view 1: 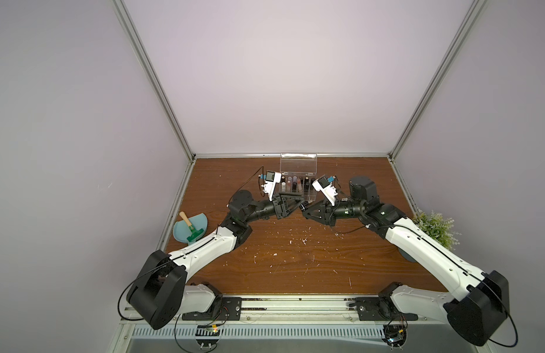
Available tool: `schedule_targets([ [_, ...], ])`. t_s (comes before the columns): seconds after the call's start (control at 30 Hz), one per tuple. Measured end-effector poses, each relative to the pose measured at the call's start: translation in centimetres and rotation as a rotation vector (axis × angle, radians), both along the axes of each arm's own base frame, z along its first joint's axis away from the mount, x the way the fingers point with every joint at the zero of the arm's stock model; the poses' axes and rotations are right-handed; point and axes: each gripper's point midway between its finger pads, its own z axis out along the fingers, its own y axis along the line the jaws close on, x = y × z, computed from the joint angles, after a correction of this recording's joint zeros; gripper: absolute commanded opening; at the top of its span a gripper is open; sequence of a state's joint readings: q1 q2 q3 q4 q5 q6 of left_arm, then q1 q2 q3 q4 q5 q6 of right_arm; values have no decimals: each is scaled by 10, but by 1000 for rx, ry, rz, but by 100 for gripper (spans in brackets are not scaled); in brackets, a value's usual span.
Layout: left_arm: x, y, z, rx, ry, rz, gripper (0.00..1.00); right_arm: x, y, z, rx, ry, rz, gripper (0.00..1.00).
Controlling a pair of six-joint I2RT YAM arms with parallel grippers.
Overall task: Arrange the lipsticks in the organizer
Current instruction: Pick up the lipstick at the center of the board.
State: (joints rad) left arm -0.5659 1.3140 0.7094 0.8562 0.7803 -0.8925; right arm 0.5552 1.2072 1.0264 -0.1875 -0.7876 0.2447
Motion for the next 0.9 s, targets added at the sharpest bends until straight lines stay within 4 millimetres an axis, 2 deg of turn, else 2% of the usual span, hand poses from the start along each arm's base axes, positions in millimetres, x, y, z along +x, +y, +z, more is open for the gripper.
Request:
schedule_targets([
  [0.23,-1,-1,-2,7,1,-7,36,0,0,0,0,-1,0,15],
  [0.53,-2,-1,-9,48,8,-2,39,0,-1,-1,-4,1,-3,15],
  [0.9,-2,0,-7,53,-1,2,20,0,-1,-2,-8,-2,-2,16],
])
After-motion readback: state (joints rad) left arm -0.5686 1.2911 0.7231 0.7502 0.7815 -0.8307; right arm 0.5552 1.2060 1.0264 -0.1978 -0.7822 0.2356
